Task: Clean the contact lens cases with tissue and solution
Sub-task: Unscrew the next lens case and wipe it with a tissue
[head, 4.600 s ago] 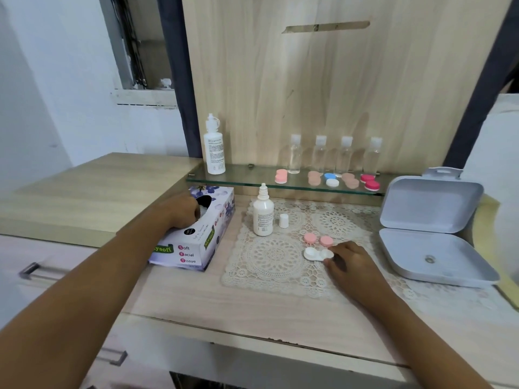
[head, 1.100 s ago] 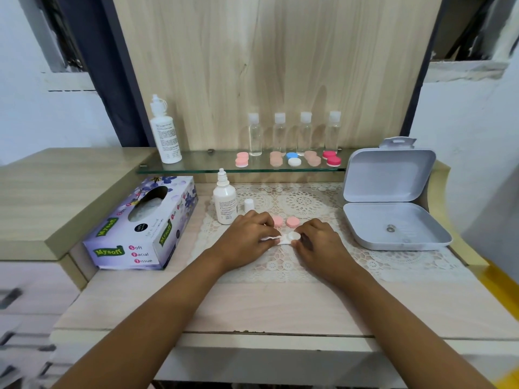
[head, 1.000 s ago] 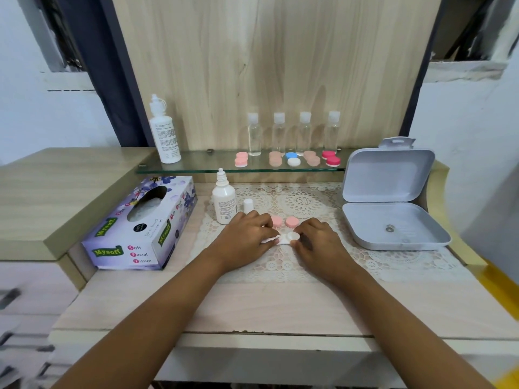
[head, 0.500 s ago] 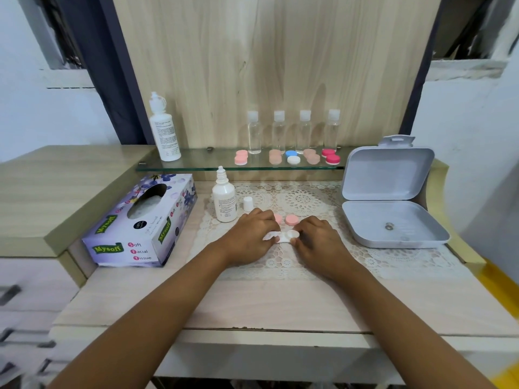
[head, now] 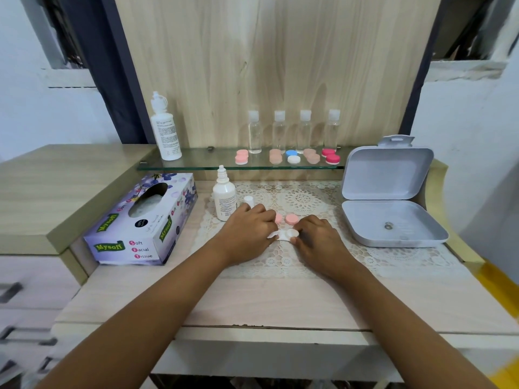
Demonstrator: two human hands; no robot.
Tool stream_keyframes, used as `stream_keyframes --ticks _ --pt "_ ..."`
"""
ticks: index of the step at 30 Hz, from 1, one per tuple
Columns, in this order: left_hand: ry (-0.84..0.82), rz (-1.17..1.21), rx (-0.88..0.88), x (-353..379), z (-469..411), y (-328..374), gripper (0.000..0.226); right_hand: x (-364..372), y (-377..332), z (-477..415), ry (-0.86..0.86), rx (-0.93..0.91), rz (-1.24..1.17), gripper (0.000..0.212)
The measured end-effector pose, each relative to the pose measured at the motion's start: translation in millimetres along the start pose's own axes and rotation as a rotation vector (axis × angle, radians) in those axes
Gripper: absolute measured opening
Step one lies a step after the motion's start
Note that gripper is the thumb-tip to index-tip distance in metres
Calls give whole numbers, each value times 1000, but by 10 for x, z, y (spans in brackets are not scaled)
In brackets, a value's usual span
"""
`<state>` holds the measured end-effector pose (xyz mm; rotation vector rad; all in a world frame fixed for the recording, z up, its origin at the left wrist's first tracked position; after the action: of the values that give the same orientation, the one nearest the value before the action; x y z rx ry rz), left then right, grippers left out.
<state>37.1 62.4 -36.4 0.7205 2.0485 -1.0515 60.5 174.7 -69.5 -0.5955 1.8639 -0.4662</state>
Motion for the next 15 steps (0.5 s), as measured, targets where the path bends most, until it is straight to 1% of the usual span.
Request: stream_keyframes --ticks 3,5,7,9,11,14,15 --pt "-44 94 6 37 -13 -4 18 -4 -13 7 -5 11 -7 29" --pt "-126 215 -68 100 -15 -33 22 -7 -20 10 -11 21 -14 37" --pt "-168 333 -143 170 -5 -61 26 -4 -22 12 -21 22 -6 38" --pt "-158 403 -180 190 5 -82 27 -4 -18 7 -24 18 2 31" --pt "-148 362 -151 187 18 -99 26 -5 -17 2 -14 8 1 21" --pt "-74 160 -19 85 27 -66 25 -13 -24 2 0 -5 0 20" --pt "-64 108 5 54 28 -49 29 -10 -23 2 1 -7 1 20"
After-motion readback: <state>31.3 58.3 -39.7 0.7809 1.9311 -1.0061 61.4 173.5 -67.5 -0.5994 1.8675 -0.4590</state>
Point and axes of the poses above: each hand's wrist, its own z-axis away from the middle knuckle, its own x-axis out of the palm, y = z × x, the point moved 8 cm from there along -z, towards the middle knuckle, and after that the axes turned 9 degrees about -z, right-handed, at the moved point
